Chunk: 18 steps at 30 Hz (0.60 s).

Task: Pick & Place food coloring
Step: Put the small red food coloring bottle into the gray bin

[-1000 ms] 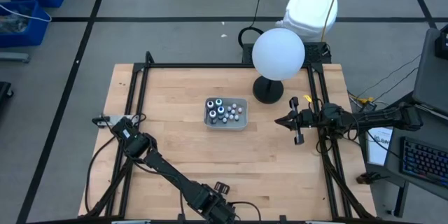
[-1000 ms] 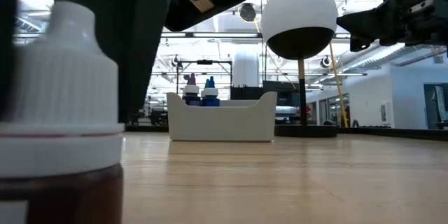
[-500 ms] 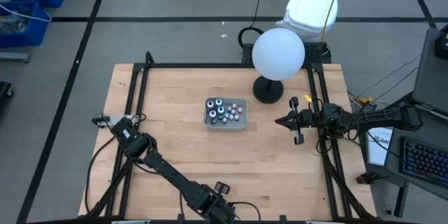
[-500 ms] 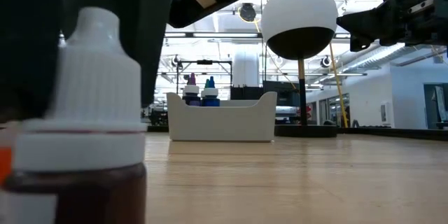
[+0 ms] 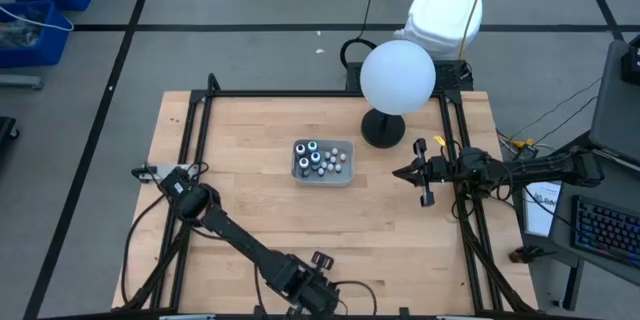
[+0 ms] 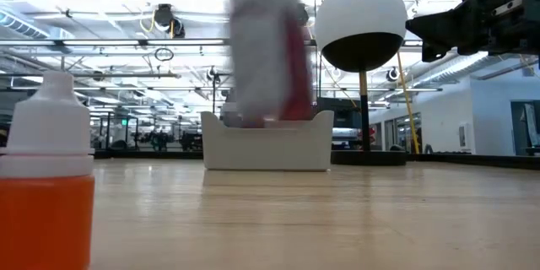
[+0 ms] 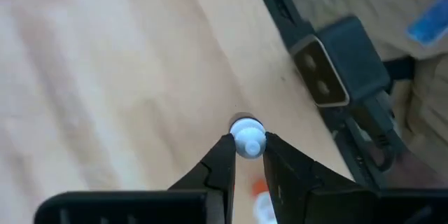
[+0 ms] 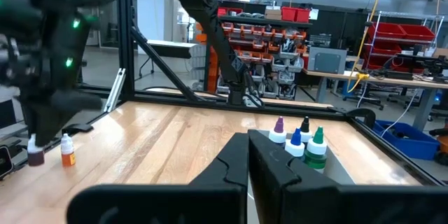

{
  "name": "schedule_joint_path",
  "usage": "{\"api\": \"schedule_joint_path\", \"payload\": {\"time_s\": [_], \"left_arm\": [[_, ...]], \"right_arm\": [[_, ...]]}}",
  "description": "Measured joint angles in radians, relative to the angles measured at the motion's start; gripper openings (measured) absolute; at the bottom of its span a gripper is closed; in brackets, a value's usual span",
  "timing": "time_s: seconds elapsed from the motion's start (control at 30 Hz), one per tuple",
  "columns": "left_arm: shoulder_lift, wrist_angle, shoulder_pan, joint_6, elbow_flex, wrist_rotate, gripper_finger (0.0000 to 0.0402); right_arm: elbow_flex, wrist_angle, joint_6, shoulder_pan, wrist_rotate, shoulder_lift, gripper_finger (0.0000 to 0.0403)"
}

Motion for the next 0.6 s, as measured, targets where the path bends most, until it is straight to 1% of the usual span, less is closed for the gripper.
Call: {"api": "schedule_joint_path", "payload": {"time_s": [0.1,0.23,0.33,0.5,0.6], "left_arm": [[-0.045,-0.01,0.014,0.011,0.0,-0.04,0.007],[-0.12,-0.119,0.033,0.012,0.0,-0.107,0.0072],[-0.177,-0.166,0.044,0.031,0.0,-0.159,0.0065],[-0.261,-0.257,0.077,0.05,0.0,-0.172,0.0058],[-0.308,-0.255,0.105,0.05,0.0,-0.158,0.0063]], "right_arm": [[0.0,0.0,0.0,0.0,0.0,0.0,0.0],[0.0,-0.006,0.0,0.0,0.0,0.0,0.0],[0.0,-0.008,0.0,0.0,0.0,0.0,0.0],[0.0,-0.007,0.0,0.0,0.0,0.0,0.0],[0.0,-0.007,0.0,0.0,0.0,0.0,0.0]]}}
